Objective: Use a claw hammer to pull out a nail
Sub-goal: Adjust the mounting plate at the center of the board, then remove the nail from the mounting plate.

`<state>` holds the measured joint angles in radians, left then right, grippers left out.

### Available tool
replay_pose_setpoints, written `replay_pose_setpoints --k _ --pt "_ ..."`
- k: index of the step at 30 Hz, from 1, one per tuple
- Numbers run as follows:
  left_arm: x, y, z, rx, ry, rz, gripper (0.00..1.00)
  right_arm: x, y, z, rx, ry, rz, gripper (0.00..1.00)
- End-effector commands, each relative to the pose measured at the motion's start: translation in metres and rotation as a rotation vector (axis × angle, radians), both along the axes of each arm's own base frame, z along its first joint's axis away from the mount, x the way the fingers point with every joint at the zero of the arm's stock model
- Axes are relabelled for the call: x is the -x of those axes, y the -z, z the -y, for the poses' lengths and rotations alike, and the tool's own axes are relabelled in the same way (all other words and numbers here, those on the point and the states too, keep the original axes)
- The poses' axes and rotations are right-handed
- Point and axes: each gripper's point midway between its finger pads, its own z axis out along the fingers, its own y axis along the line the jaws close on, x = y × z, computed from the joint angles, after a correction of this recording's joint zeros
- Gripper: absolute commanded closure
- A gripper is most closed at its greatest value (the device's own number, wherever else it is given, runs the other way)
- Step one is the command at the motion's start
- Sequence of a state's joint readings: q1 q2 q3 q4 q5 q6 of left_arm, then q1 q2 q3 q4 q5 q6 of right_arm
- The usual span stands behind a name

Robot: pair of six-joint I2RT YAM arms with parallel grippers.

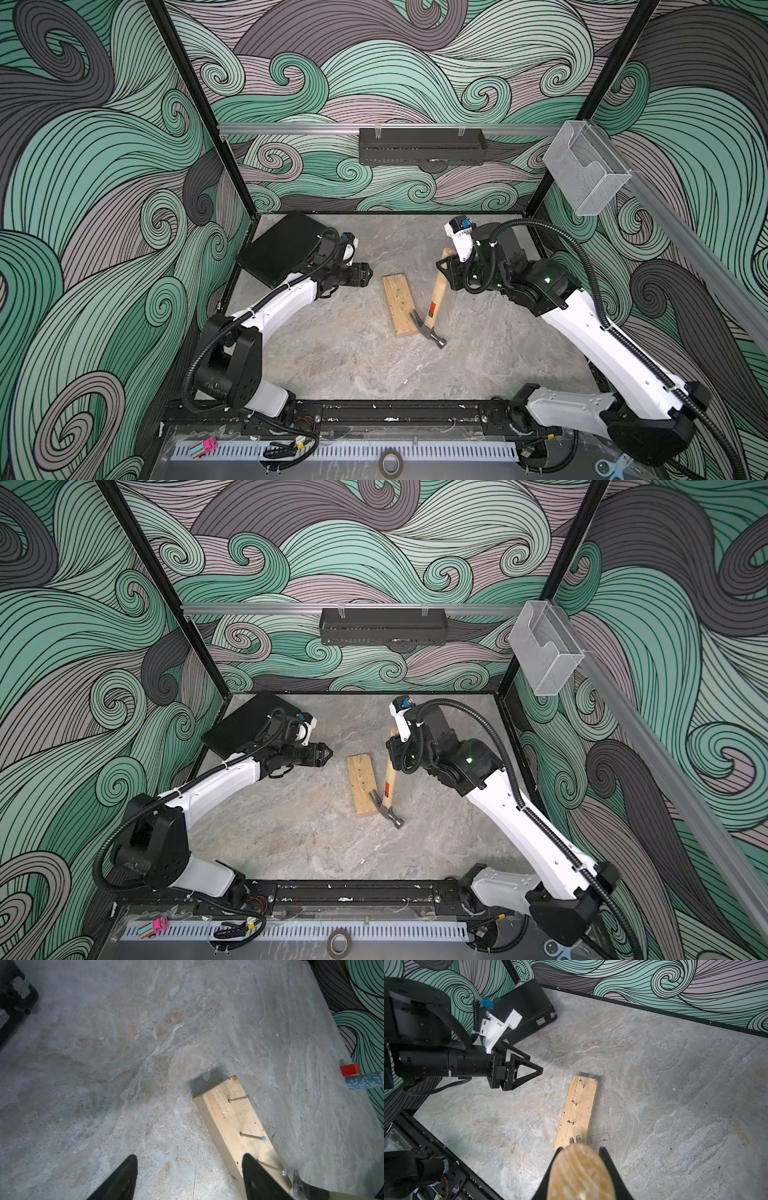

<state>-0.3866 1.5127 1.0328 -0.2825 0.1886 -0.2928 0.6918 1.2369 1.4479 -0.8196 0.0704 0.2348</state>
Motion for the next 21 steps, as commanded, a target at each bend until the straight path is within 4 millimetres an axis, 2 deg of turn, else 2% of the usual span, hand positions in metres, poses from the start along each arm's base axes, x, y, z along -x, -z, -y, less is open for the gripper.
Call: replay_pose_setpoints --k 1,10,21 --pt "-0.007 -0.009 0.005 0.051 -0.015 0.001 0.20 -0.013 -0.049 -0.006 -0.133 0.082 0.112 0.96" --pt "0.001 0.006 -0.002 0.018 -0.001 -0.015 0.18 -0.021 -0.044 -0.026 -0.133 0.085 0.083 0.96" --pt "0.002 0.010 -0.005 0.022 -0.013 -0.023 0.17 -0.034 -0.051 -0.028 -0.104 0.177 0.113 0.95"
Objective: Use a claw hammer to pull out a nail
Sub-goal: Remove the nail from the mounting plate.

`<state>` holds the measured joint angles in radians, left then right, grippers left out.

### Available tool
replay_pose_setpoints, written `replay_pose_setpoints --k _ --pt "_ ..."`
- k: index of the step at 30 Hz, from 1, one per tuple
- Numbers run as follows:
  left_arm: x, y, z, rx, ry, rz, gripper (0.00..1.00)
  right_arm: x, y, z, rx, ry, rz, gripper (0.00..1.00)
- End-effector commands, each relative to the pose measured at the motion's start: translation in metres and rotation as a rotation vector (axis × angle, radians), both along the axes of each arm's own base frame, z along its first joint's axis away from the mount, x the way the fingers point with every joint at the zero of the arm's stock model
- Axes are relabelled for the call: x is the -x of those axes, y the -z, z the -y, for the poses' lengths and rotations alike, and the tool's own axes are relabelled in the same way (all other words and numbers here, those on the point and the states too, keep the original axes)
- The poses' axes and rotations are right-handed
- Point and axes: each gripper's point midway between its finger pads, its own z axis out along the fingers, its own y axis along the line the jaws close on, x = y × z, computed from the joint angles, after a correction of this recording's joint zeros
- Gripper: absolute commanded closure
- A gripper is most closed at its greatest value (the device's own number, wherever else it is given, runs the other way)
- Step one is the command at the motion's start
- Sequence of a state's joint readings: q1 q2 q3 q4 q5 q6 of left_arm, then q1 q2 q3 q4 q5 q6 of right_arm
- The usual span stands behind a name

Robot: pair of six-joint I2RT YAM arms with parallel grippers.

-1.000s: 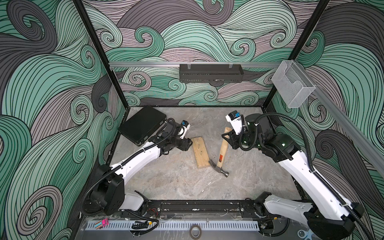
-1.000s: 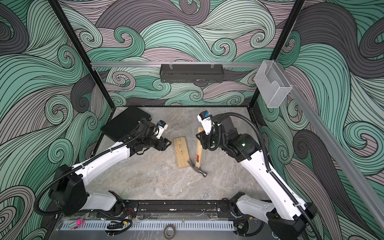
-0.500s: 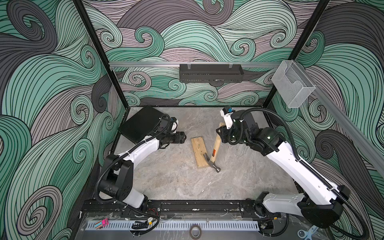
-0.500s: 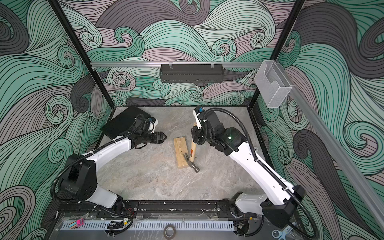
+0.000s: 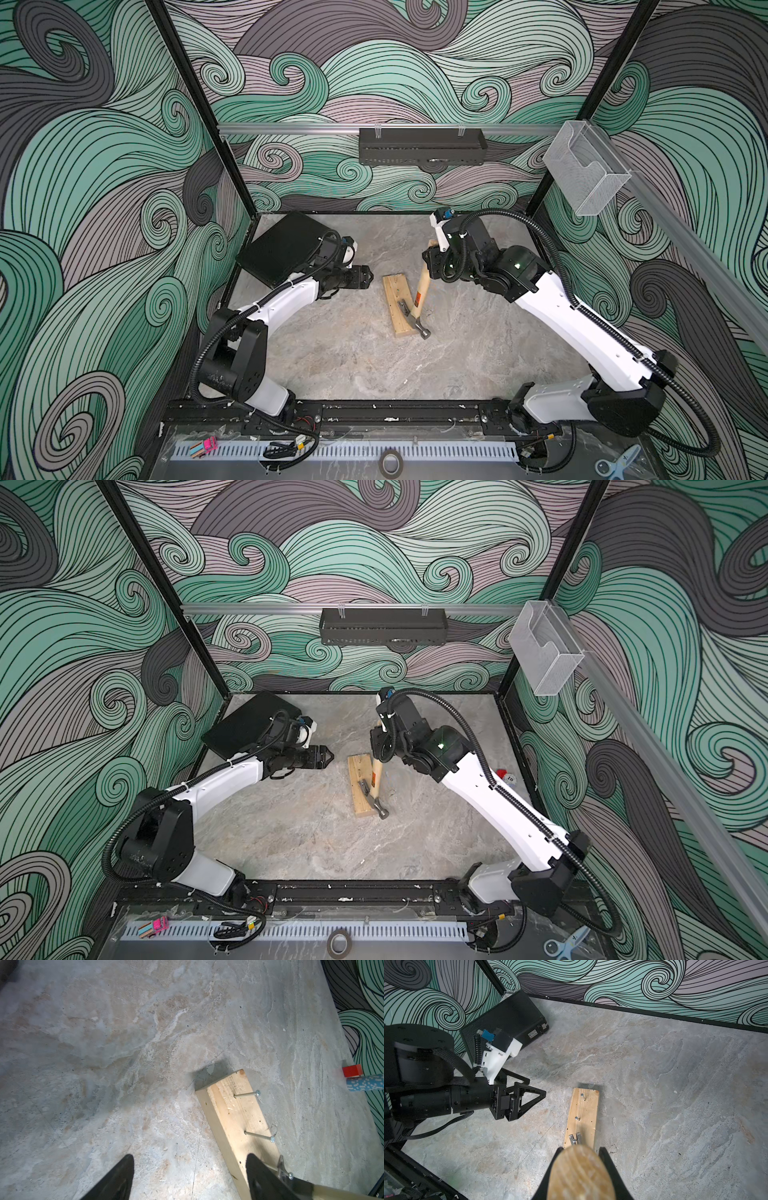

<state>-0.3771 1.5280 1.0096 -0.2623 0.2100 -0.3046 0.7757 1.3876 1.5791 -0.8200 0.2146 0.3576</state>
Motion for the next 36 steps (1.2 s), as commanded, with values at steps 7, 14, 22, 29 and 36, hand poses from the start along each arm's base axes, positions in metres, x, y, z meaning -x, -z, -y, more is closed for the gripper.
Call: replay_pose_setpoints --k 7,14,22,29,36 --pt "0.003 -0.007 -0.012 0.010 -0.047 0.024 0.18 -0.014 -0.055 0.008 -0.005 0.066 0.190 0.95" --pt "0.007 -0.009 -0.019 0.017 -0.086 0.021 0.17 -0.015 -0.063 0.006 0.064 -0.039 0.261 0.97" --pt "0.015 -0.006 -0.018 0.031 -0.079 -0.005 0.17 -0.015 -0.060 0.003 0.005 -0.178 0.318 1.00" --pt "0.014 0.003 -0.006 0.057 -0.034 -0.085 0.19 -0.006 -0.038 -0.002 -0.019 -0.233 0.293 1.00" --pt "-0.001 0.010 0.012 0.087 -0.011 -0.155 0.19 -0.004 -0.036 0.005 -0.046 -0.185 0.300 1.00"
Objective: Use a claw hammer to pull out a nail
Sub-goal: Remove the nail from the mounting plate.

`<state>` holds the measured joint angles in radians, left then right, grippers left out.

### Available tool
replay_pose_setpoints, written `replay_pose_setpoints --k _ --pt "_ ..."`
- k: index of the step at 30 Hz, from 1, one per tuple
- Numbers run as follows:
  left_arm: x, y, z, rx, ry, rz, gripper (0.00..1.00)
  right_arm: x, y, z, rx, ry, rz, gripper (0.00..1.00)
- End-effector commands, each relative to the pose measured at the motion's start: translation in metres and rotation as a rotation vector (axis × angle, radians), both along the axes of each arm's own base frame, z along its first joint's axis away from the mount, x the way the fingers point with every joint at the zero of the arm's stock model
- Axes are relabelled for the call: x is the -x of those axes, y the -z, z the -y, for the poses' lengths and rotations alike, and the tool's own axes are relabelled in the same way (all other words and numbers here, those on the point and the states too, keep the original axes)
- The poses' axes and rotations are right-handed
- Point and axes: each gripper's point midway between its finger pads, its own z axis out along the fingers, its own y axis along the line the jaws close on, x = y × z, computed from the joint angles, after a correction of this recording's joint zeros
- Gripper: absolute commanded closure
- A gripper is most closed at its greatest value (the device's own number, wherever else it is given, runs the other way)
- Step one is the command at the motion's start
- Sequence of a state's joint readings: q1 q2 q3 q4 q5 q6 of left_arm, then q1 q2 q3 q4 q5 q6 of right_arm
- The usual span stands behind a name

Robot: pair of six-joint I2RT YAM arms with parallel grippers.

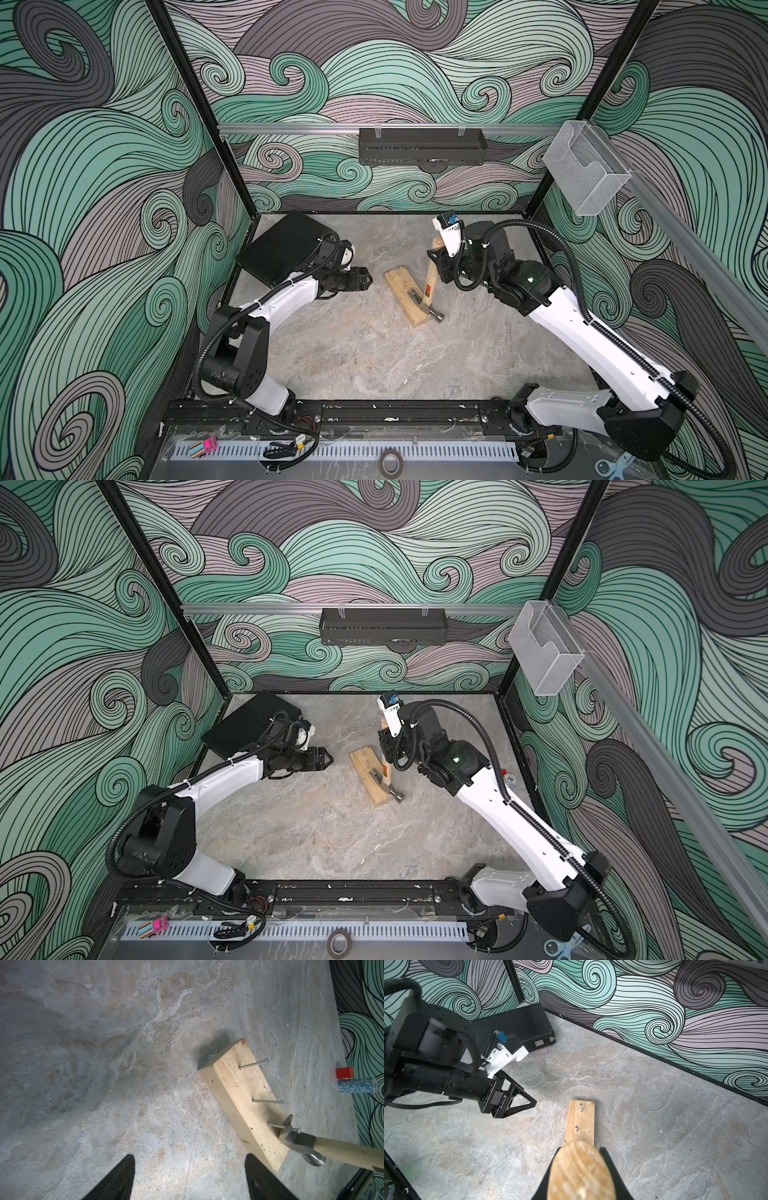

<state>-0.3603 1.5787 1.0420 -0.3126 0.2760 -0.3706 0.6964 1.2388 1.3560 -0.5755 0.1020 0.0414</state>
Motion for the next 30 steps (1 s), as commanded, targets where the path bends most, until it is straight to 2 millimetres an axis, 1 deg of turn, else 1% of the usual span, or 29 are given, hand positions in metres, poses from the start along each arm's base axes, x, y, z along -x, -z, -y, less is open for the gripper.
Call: replay_pose_setpoints --k 1,7,10,13,14,15,17,22,26,30 --pt "-0.007 0.000 0.010 0.039 0.014 -0.052 0.19 0.000 -0.031 -0.007 -0.111 -0.006 0.074 1.00" --pt "-0.017 0.015 0.025 0.058 0.037 -0.127 0.19 0.010 -0.030 -0.013 -0.105 -0.043 0.092 1.00" --pt "-0.018 0.025 0.029 0.030 0.055 -0.176 0.19 0.017 -0.028 -0.016 -0.116 -0.060 0.114 1.00" --pt "-0.019 0.030 0.033 0.018 0.072 -0.193 0.19 0.023 -0.027 -0.019 -0.133 -0.084 0.138 1.00" --pt "-0.019 0.032 0.034 0.014 0.077 -0.199 0.19 0.030 -0.012 -0.016 -0.100 -0.093 0.099 1.00" --pt "-0.019 0.034 0.034 0.011 0.080 -0.205 0.19 0.027 -0.029 -0.021 -0.154 -0.101 0.164 1.00" --pt "-0.018 0.039 0.034 0.001 0.088 -0.223 0.19 0.032 -0.030 -0.022 -0.159 -0.112 0.183 1.00" --pt "-0.012 0.052 0.032 -0.025 0.098 -0.265 0.21 0.039 -0.026 -0.020 -0.153 -0.115 0.199 1.00" --pt "-0.010 0.062 0.022 -0.072 0.072 -0.272 0.21 0.047 -0.024 -0.020 -0.163 -0.135 0.224 1.00" --pt "-0.007 0.071 0.017 -0.093 0.060 -0.288 0.21 0.052 -0.016 -0.022 -0.161 -0.153 0.221 1.00"
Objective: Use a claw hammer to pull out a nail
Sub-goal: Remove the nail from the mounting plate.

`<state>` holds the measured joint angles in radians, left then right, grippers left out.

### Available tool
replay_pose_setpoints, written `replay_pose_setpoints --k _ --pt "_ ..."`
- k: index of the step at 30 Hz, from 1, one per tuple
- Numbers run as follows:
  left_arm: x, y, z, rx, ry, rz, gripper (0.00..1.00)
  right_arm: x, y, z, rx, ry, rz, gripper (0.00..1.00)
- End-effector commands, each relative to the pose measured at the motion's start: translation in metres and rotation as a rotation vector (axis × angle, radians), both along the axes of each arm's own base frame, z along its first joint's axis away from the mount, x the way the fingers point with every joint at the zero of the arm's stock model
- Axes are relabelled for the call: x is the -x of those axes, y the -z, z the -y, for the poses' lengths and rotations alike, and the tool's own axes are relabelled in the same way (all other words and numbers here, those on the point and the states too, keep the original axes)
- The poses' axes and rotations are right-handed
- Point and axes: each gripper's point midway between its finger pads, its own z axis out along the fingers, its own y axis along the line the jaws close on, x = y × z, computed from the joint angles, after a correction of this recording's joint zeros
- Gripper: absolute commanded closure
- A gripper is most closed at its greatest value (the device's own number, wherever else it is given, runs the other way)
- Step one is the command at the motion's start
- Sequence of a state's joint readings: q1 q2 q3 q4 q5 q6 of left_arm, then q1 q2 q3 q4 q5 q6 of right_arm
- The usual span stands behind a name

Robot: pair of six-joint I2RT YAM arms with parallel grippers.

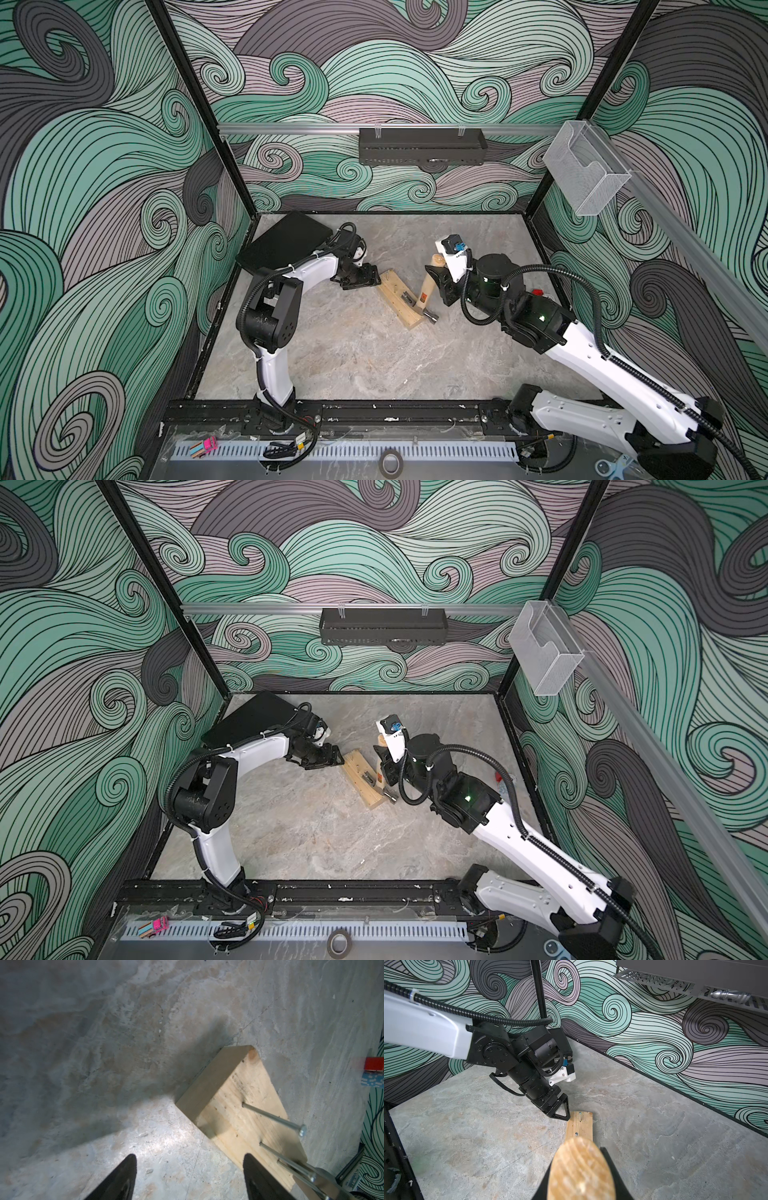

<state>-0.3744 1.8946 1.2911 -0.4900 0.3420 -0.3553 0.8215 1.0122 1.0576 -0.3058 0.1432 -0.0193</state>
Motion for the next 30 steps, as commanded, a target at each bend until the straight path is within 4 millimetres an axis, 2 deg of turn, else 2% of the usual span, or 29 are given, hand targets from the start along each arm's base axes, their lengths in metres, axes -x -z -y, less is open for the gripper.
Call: replay_pose_setpoints --k 1,11,30 --pt "0.010 0.017 -0.008 -0.061 0.003 -0.049 0.21 0.009 -0.014 -0.012 -0.080 -0.052 0.030 1.00" --pt "0.011 0.030 -0.013 -0.095 -0.011 -0.072 0.21 0.024 -0.008 -0.014 -0.119 -0.109 0.065 1.00" --pt "0.025 0.052 -0.032 -0.167 -0.047 -0.136 0.23 0.036 0.011 -0.009 -0.180 -0.118 0.089 1.00"
